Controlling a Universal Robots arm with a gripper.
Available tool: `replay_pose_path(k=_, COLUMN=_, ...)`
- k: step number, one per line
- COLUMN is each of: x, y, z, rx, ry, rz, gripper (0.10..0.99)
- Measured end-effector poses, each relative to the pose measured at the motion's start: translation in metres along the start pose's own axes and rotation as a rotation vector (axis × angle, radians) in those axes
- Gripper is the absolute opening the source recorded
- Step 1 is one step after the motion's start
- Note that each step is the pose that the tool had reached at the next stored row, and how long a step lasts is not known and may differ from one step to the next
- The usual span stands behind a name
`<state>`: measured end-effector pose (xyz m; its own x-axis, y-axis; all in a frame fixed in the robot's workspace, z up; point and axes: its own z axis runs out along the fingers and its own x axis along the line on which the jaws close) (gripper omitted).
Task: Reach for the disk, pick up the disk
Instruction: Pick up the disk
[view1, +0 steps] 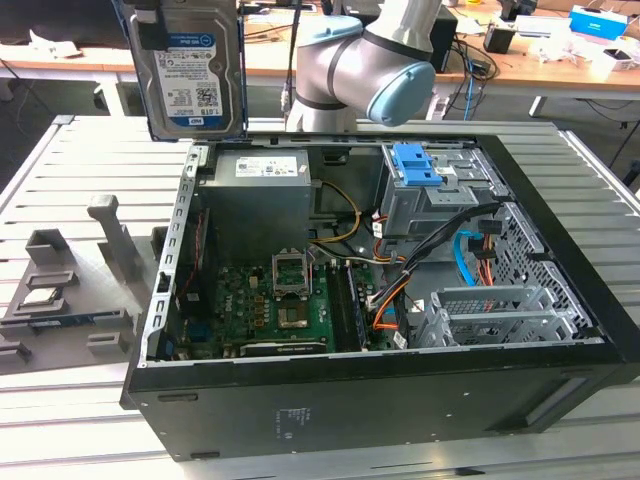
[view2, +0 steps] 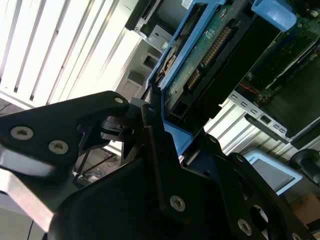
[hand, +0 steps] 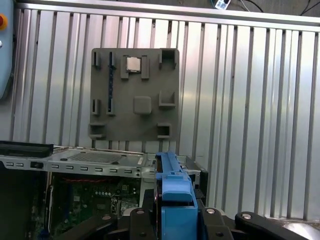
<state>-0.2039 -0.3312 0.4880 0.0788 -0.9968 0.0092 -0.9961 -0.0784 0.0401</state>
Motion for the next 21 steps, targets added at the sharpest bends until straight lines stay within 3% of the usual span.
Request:
replay_pose_path(k=8, x=0.0021, y=-0.0271, z=-0.0011, rx=0.0, ry=0.0001, rz=0.0, gripper=0.369)
replay_pose_path(k=10, x=0.003, y=-0.0381, z=-0.0015, rx=-0.001, ry=0.0001, rz=0.0, gripper=0.369)
replay_pose_path(k=14, x=0.0039, y=-0.0496, z=-0.002, rx=-0.001, ry=-0.0001, rz=0.0, gripper=0.369)
replay_pose_path(k=16, x=0.0047, y=-0.0599, z=-0.0024, rx=-0.001, ry=0.0, rz=0.0, gripper=0.369)
replay_pose_path(k=21, x=0.0061, y=-0.0771, z=-0.0031, rx=-0.001, ry=0.0, rz=0.0, gripper=0.369)
